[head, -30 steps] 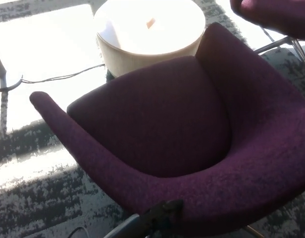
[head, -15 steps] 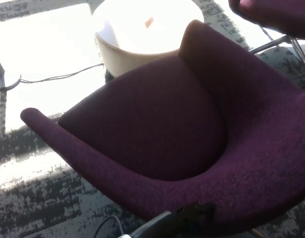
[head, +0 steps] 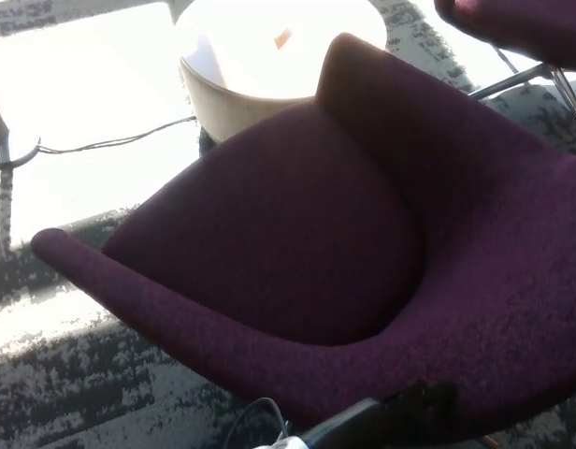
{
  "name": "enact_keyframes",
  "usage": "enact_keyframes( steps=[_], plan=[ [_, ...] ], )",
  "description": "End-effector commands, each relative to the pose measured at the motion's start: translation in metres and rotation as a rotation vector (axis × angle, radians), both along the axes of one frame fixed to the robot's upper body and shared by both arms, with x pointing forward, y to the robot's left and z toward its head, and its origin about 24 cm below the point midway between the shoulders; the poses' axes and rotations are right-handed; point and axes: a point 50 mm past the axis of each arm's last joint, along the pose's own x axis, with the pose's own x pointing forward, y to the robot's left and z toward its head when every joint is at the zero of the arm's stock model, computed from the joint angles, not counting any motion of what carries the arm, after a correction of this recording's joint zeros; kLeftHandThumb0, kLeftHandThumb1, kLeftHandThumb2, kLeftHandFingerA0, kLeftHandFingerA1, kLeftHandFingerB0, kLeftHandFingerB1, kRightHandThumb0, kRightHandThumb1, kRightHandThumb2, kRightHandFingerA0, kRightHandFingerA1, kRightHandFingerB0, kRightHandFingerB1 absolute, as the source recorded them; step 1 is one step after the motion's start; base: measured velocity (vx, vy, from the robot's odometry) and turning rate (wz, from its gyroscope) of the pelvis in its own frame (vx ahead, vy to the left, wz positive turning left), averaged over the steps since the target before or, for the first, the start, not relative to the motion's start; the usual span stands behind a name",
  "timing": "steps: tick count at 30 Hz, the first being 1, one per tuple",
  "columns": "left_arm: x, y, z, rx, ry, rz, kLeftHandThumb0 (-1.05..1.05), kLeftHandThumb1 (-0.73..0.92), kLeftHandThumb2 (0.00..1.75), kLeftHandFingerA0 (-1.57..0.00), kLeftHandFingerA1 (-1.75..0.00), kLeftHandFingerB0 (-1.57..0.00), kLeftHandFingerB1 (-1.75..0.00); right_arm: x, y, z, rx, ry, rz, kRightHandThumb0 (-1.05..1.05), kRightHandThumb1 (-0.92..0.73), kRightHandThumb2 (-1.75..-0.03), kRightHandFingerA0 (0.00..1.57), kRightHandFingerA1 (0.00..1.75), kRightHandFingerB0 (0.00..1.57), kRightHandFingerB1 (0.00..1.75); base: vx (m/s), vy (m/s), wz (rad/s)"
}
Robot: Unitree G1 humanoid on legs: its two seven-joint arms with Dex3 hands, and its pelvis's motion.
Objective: The robot stands in front of a sofa and uses its left hand to push the left side of the sofa
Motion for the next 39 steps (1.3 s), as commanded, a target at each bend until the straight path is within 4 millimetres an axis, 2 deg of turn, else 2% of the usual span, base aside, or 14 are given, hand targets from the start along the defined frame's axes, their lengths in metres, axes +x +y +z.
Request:
enact_keyframes(
  steps=[1, 8, 9, 11, 13, 14, 17, 23, 25, 33, 35, 36, 37, 39],
  plan=[
    [-0.006, -0.023, 0.008, -0.018, -0.021, -0.095, -0.93, 0.92, 0.70, -0.08, -0.42, -0.06, -0.30, -0.001, -0.001, 0.000, 0.014, -0.005, -0.026, -0.47, -0.77, -0.63, 0.62, 0.53, 0.60, 0.41, 0.00, 0.000, 0.00],
    [-0.010, -0.031, 0.008, -0.015, -0.021, -0.115, -0.95, 0.92, 0.71, -0.08, -0.43, -0.06, -0.31, 0.000, -0.003, 0.003, -0.089, -0.018, 0.102, -0.50, -0.78, -0.64, 0.60, 0.50, 0.66, 0.41, 0.00, 0.000, 0.00],
    [-0.011, -0.032, 0.008, -0.012, -0.018, -0.119, -0.86, 0.68, 1.15, 0.00, -0.45, -0.07, -0.31, 0.000, -0.003, 0.005, -0.161, -0.040, 0.181, -0.49, -0.79, -0.64, 0.59, 0.48, 0.65, 0.42, 0.00, 0.000, 0.00],
    [-0.012, -0.032, 0.008, -0.015, -0.014, -0.120, -0.96, 0.75, 1.18, 0.00, -0.45, -0.15, -0.30, 0.000, -0.002, 0.005, -0.181, -0.047, 0.203, -0.49, -0.79, -0.64, 0.59, 0.48, 0.65, 0.42, 0.00, 0.000, 0.00],
    [-0.012, -0.031, 0.008, -0.016, -0.010, -0.120, -0.87, 0.68, 1.14, 0.00, -0.45, -0.05, -0.30, 0.001, -0.001, 0.005, -0.187, -0.052, 0.205, -0.49, -0.79, -0.64, 0.59, 0.48, 0.65, 0.42, 0.00, 0.000, 0.00],
    [-0.012, -0.031, 0.008, -0.018, -0.013, -0.123, -0.94, 0.91, 0.72, -0.06, -0.39, -0.04, -0.29, 0.001, -0.002, 0.005, -0.190, -0.054, 0.205, -0.49, -0.79, -0.64, 0.59, 0.48, 0.65, 0.42, 0.00, 0.000, 0.00],
    [-0.013, -0.030, 0.007, -0.026, -0.005, -0.124, -0.92, 0.72, 1.09, -0.08, -0.44, -0.05, -0.27, 0.000, -0.001, 0.005, -0.197, -0.056, 0.207, -0.49, -0.79, -0.64, 0.59, 0.48, 0.65, 0.42, 0.00, 0.000, 0.00],
    [-0.015, -0.027, 0.005, -0.034, 0.006, -0.118, -0.92, 0.92, 0.69, -0.08, -0.36, -0.05, -0.27, 0.000, -0.001, 0.005, -0.204, -0.060, 0.210, -0.49, -0.79, -0.64, 0.59, 0.48, 0.65, 0.42, 0.00, 0.000, 0.00],
    [-0.015, -0.027, 0.005, -0.028, 0.014, -0.113, -0.85, 0.68, 1.13, 0.00, -0.40, -0.06, -0.27, -0.001, -0.001, 0.005, -0.204, -0.061, 0.210, -0.49, -0.79, -0.64, 0.59, 0.48, 0.65, 0.42, 0.00, 0.000, 0.00],
    [-0.011, -0.017, 0.003, 0.009, -0.032, -0.109, -0.92, 0.72, 1.09, -0.10, -0.44, -0.05, -0.36, -0.002, 0.000, 0.004, -0.207, -0.061, 0.214, -0.49, -0.79, -0.64, 0.59, 0.48, 0.65, 0.42, 0.00, 0.000, 0.00],
    [-0.008, -0.011, 0.002, 0.025, -0.027, -0.101, -0.92, 0.92, 0.72, -0.06, -0.43, -0.03, -0.29, -0.005, 0.004, -0.005, -0.106, 0.022, -0.239, -0.87, -0.66, -0.65, 0.88, 0.65, 0.69, 0.52, 0.00, 0.000, 0.00],
    [-0.008, -0.008, 0.002, 0.033, -0.036, -0.104, -0.90, 0.92, 0.74, -0.03, -0.41, -0.03, -0.29, -0.001, 0.010, 0.010, -0.029, -0.141, 0.062, -0.41, -0.88, -0.65, 0.48, 0.57, 0.35, 0.40, 0.00, 0.000, 0.00],
    [-0.002, 0.001, 0.002, 0.026, -0.049, -0.086, -0.83, 0.72, 1.15, -0.01, -0.44, -0.02, -0.33, 0.001, 0.002, 0.005, -0.039, -0.065, 0.034, -0.63, -0.77, -0.63, 0.45, 0.38, 0.41, 0.36, 0.00, 0.000, 0.00],
    [0.004, 0.011, 0.000, 0.042, -0.059, -0.066, -0.92, 0.92, 0.74, -0.05, -0.39, -0.05, -0.31, 0.002, -0.002, 0.002, -0.052, -0.023, 0.024, -0.63, -0.81, -0.64, 0.46, 0.39, 0.43, 0.37, 0.00, 0.000, 0.00]
  ],
)
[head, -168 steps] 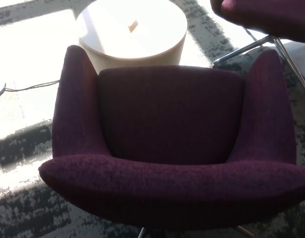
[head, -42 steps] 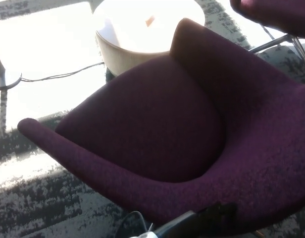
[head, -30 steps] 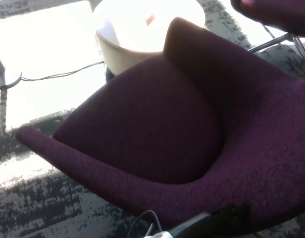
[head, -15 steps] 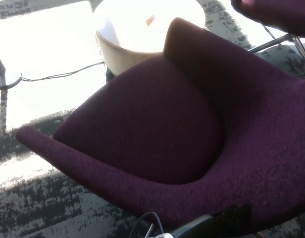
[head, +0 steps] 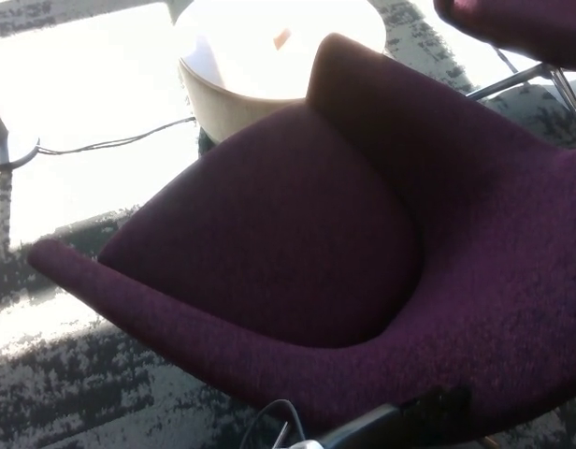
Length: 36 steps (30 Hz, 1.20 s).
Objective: The robot stands in front of a sofa and uses its left hand to push the left side of the sofa
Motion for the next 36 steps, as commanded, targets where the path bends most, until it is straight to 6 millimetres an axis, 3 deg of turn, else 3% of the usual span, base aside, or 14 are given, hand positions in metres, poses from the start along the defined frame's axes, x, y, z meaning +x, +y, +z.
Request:
enact_keyframes(
  steps=[1, 2, 7, 8, 10, 11, 17, 18, 19, 24, 25, 27, 28, 36],
  plan=[
    [0.007, 0.017, 0.000, 0.034, -0.053, -0.025, -0.88, 0.73, 1.18, -0.03, -0.48, -0.08, -0.36, -0.001, -0.013, -0.001, 0.063, 0.054, -0.057, -0.65, -0.76, -0.66, 0.44, 0.39, 0.41, 0.37, 0.00, 0.000, 0.00],
    [0.010, 0.024, 0.000, 0.035, -0.034, -0.004, -0.92, 0.73, 1.15, -0.06, -0.42, -0.05, -0.28, -0.001, -0.013, -0.002, 0.059, 0.058, -0.057, -0.66, -0.69, -1.02, 0.35, 0.51, 0.38, 0.51, 0.00, 0.000, 0.00],
    [0.014, 0.041, -0.004, 0.036, 0.001, 0.035, -0.93, 0.92, 0.72, -0.07, -0.41, -0.02, -0.28, -0.002, -0.013, -0.003, 0.050, 0.070, -0.053, -0.65, -0.69, -1.01, 0.36, 0.51, 0.38, 0.51, 0.00, 0.000, 0.00],
    [0.015, 0.045, -0.004, 0.036, -0.002, 0.043, -0.94, 0.92, 0.74, -0.06, -0.39, -0.02, -0.29, -0.002, -0.013, -0.003, 0.049, 0.070, -0.050, -0.60, -0.78, -0.65, 0.45, 0.37, 0.44, 0.36, 0.00, 0.000, 0.00],
    [0.018, 0.055, -0.005, 0.021, 0.008, 0.065, -0.90, 0.76, 1.18, 0.00, -0.40, -0.11, -0.31, -0.002, -0.013, -0.003, 0.068, 0.070, -0.066, -0.62, -0.80, -0.64, 0.43, 0.36, 0.48, 0.37, 0.00, 0.000, 0.00],
    [0.018, 0.059, -0.004, 0.010, 0.012, 0.075, -0.92, 0.77, 1.18, 0.00, -0.39, -0.07, -0.30, -0.002, -0.014, -0.003, 0.070, 0.072, -0.066, -0.65, -0.66, -1.03, 0.32, 0.49, 0.42, 0.53, 0.00, 0.000, 0.00],
    [0.023, 0.081, -0.002, 0.035, -0.017, 0.123, -0.91, 0.78, 1.19, 0.00, -0.44, -0.15, -0.33, -0.002, -0.014, -0.003, 0.066, 0.072, -0.060, -0.63, -0.67, -1.02, 0.33, 0.50, 0.42, 0.53, 0.00, 0.000, 0.00],
    [0.023, 0.083, -0.002, 0.035, -0.018, 0.129, -0.92, 0.92, 0.72, -0.06, -0.39, -0.07, -0.31, -0.002, -0.014, -0.003, 0.068, 0.072, -0.062, -0.64, -0.67, -1.02, 0.33, 0.50, 0.41, 0.53, 0.00, 0.000, 0.00],
    [0.023, 0.086, -0.002, 0.035, -0.020, 0.136, -0.92, 0.92, 0.72, -0.06, -0.39, -0.07, -0.31, -0.002, -0.014, -0.003, 0.072, 0.073, -0.065, -0.64, -0.67, -1.02, 0.33, 0.50, 0.41, 0.53, 0.00, 0.000, 0.00],
    [0.027, 0.105, -0.001, 0.024, -0.002, 0.198, -0.88, 0.92, 0.72, -0.04, -0.33, -0.08, -0.32, -0.001, -0.014, -0.002, 0.078, 0.071, -0.071, -0.64, -0.66, -1.02, 0.33, 0.50, 0.41, 0.53, 0.00, 0.000, 0.00],
    [0.028, 0.108, -0.002, 0.025, 0.004, 0.205, -0.92, 0.79, 1.19, 0.00, -0.33, -0.14, -0.32, -0.001, -0.014, -0.002, 0.079, 0.069, -0.074, -0.59, -0.64, -1.02, 0.33, 0.51, 0.40, 0.53, 0.00, 0.000, 0.00],
    [0.028, 0.112, -0.002, 0.028, -0.001, 0.208, -0.92, 0.82, 1.20, 0.00, -0.34, -0.10, -0.31, -0.002, -0.014, -0.003, 0.074, 0.070, -0.071, -0.59, -0.65, -1.02, 0.33, 0.51, 0.40, 0.53, 0.00, 0.000, 0.00],
    [0.028, 0.114, -0.002, 0.036, -0.002, 0.214, -0.88, 0.79, 1.19, -0.03, -0.38, -0.08, -0.34, -0.002, -0.014, -0.003, 0.069, 0.074, -0.068, -0.58, -0.80, -0.65, 0.44, 0.36, 0.49, 0.37, 0.00, 0.000, 0.00],
    [0.025, 0.125, -0.004, 0.068, -0.014, 0.233, -0.92, 0.82, 1.20, -0.02, -0.47, -0.12, -0.43, -0.005, -0.013, -0.004, 0.065, 0.078, -0.065, -0.61, -0.78, -0.66, 0.43, 0.36, 0.49, 0.38, 0.00, 0.000, 0.00]
  ],
)
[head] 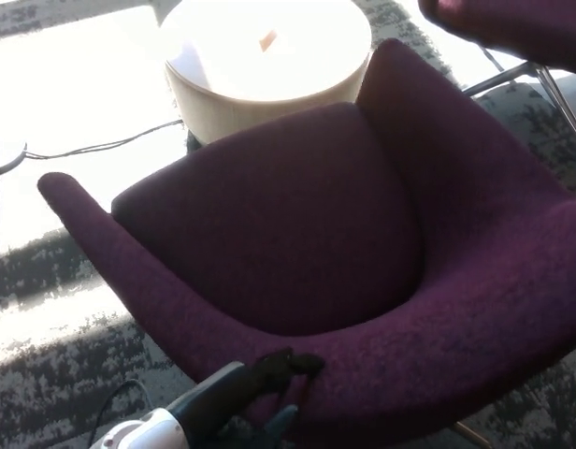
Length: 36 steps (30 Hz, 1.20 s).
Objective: The robot stands in front of a sofa and uses its left hand to push the left side of the sofa
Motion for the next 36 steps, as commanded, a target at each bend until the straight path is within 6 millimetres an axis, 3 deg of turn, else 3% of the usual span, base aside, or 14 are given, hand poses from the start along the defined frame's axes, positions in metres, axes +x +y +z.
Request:
enact_keyframes(
  steps=[1, 6, 7, 10, 13, 14, 16, 18, 25, 26, 29, 30, 32, 36],
  plan=[
    [-0.005, 0.003, -0.003, -0.014, 0.011, -0.011, -0.88, 0.78, 1.18, 0.00, -0.46, -0.14, -0.43, -0.004, -0.004, -0.001, -0.012, 0.010, -0.013, -0.61, -0.80, -0.65, 0.43, 0.37, 0.49, 0.38, 0.00, 0.000, 0.00],
    [-0.005, 0.005, -0.004, -0.012, 0.013, -0.008, -0.93, 0.82, 1.20, -0.04, -0.46, -0.12, -0.41, -0.003, -0.005, 0.000, -0.012, 0.008, -0.010, -0.58, -0.64, -1.02, 0.33, 0.52, 0.38, 0.53, 0.00, 0.000, 0.00],
    [-0.005, 0.006, -0.004, -0.007, 0.017, -0.004, -0.94, 0.83, 1.21, 0.00, -0.44, -0.11, -0.39, -0.002, -0.005, 0.000, -0.015, 0.006, -0.010, -0.60, -0.80, -0.65, 0.43, 0.37, 0.48, 0.38, 0.00, 0.000, 0.00],
    [-0.005, 0.014, -0.004, 0.031, 0.001, 0.010, -0.89, 0.81, 1.22, -0.07, -0.42, -0.08, -0.35, -0.002, -0.005, 0.000, -0.012, 0.005, -0.013, -0.62, -0.66, -1.02, 0.33, 0.51, 0.40, 0.53, 0.00, 0.000, 0.00],
    [-0.004, 0.022, -0.003, 0.040, 0.004, 0.028, -0.91, 0.83, 1.22, 0.00, -0.35, -0.13, -0.31, -0.001, -0.004, 0.000, -0.005, 0.002, -0.016, -0.58, -0.64, -1.02, 0.33, 0.52, 0.39, 0.53, 0.00, 0.000, 0.00],
    [-0.004, 0.023, -0.003, 0.038, 0.008, 0.032, -0.88, 0.81, 1.22, 0.00, -0.35, -0.15, -0.32, -0.001, -0.004, 0.000, 0.001, 0.001, -0.021, -0.60, -0.78, -0.65, 0.43, 0.36, 0.49, 0.38, 0.00, 0.000, 0.00],
    [-0.003, 0.028, -0.004, 0.033, 0.007, 0.039, -0.87, 0.92, 0.78, -0.02, -0.33, -0.04, -0.29, -0.001, -0.004, 0.000, 0.000, 0.004, -0.024, -0.62, -0.77, -0.65, 0.42, 0.36, 0.49, 0.38, 0.00, 0.000, 0.00],
    [-0.003, 0.037, -0.004, 0.033, 0.010, 0.050, -0.84, 0.80, 1.21, 0.00, -0.36, -0.13, -0.31, -0.002, -0.004, 0.000, 0.002, 0.006, -0.028, -0.60, -0.77, -0.65, 0.42, 0.36, 0.49, 0.38, 0.00, 0.000, 0.00],
    [0.001, 0.067, -0.002, 0.062, 0.000, 0.131, -0.88, 0.92, 0.79, -0.06, -0.37, -0.02, -0.28, -0.001, -0.005, 0.000, -0.019, 0.004, -0.008, -0.59, -0.80, -0.64, 0.44, 0.36, 0.49, 0.37, 0.00, 0.000, 0.00],
    [0.001, 0.071, -0.002, 0.071, -0.002, 0.139, -0.85, 0.79, 1.22, 0.00, -0.42, -0.09, -0.28, -0.002, -0.005, 0.000, -0.014, 0.004, -0.010, -0.59, -0.80, -0.64, 0.44, 0.36, 0.49, 0.37, 0.00, 0.000, 0.00],
    [0.001, 0.082, 0.000, 0.071, -0.005, 0.166, -0.90, 0.91, 0.81, -0.05, -0.38, -0.02, -0.27, -0.002, -0.004, 0.000, -0.006, 0.002, -0.019, -0.58, -0.79, -0.64, 0.46, 0.37, 0.50, 0.38, 0.00, 0.000, 0.00],
    [0.002, 0.091, 0.002, 0.077, -0.011, 0.190, -0.92, 0.84, 1.24, 0.00, -0.43, -0.12, -0.26, -0.002, -0.005, 0.000, -0.011, 0.004, -0.017, -0.58, -0.78, -0.64, 0.44, 0.36, 0.50, 0.38, 0.00, 0.000, 0.00],
    [0.002, 0.101, 0.004, 0.072, -0.018, 0.217, -0.88, 0.82, 1.22, -0.01, -0.44, -0.11, -0.28, -0.002, -0.005, 0.000, -0.010, 0.004, -0.017, -0.58, -0.78, -0.64, 0.44, 0.36, 0.50, 0.38, 0.00, 0.000, 0.00],
    [0.001, 0.121, 0.007, 0.065, -0.004, 0.276, -0.86, 0.92, 0.78, -0.05, -0.36, -0.02, -0.27, -0.002, -0.005, 0.000, -0.006, 0.007, -0.019, -0.62, -0.78, -0.65, 0.43, 0.37, 0.50, 0.38, 0.00, 0.000, 0.00]
  ],
)
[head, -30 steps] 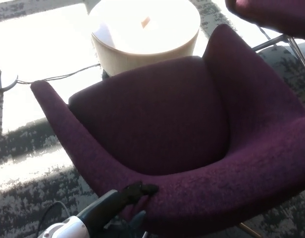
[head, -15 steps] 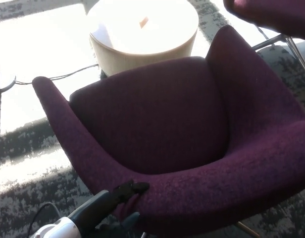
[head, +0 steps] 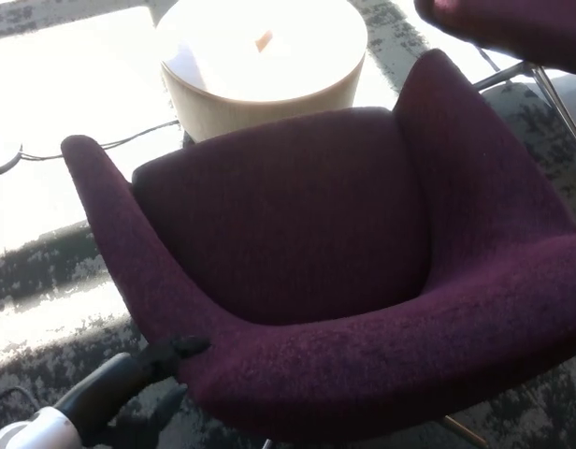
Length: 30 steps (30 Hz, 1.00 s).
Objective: The robot stands in front of a sofa and uses its left hand to push the left side of the sofa
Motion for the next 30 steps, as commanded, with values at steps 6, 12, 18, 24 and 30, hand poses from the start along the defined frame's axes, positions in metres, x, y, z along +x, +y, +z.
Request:
enact_keyframes(
  steps=[6, 12, 18, 24, 30],
  plan=[
    [-0.004, 0.049, 0.008, -0.004, 0.004, 0.113, -0.86, 0.92, 0.79, -0.05, -0.35, -0.04, -0.27, -0.003, -0.005, 0.000, -0.006, 0.011, -0.030, -0.60, -0.79, -0.64, 0.44, 0.36, 0.49, 0.37, 0.00, 0.000, 0.00],
    [-0.016, 0.068, 0.000, -0.007, 0.050, 0.184, -0.86, 0.91, 0.77, -0.04, -0.34, -0.05, -0.26, -0.006, -0.006, -0.001, -0.026, 0.023, -0.006, -0.61, -0.80, -0.65, 0.42, 0.36, 0.48, 0.38, 0.00, 0.000, 0.00],
    [-0.023, 0.074, -0.008, -0.004, 0.078, 0.215, -0.78, 0.75, 1.17, 0.00, -0.39, -0.06, -0.28, -0.007, -0.005, -0.002, -0.014, 0.024, -0.017, -0.61, -0.78, -0.65, 0.42, 0.37, 0.49, 0.39, 0.00, 0.000, 0.00],
    [-0.027, 0.073, -0.013, 0.011, 0.071, 0.215, -0.78, 0.75, 1.17, 0.00, -0.41, -0.08, -0.31, -0.007, -0.006, -0.001, -0.002, 0.013, -0.025, -0.57, -0.78, -0.64, 0.44, 0.38, 0.51, 0.39, 0.00, 0.000, 0.00],
    [-0.024, 0.070, -0.014, 0.001, 0.058, 0.222, -0.83, 0.77, 1.18, 0.00, -0.42, -0.12, -0.30, -0.007, -0.004, -0.002, -0.001, 0.018, -0.034, -0.56, -0.78, -0.64, 0.45, 0.38, 0.50, 0.38, 0.00, 0.000, 0.00]
  ],
)
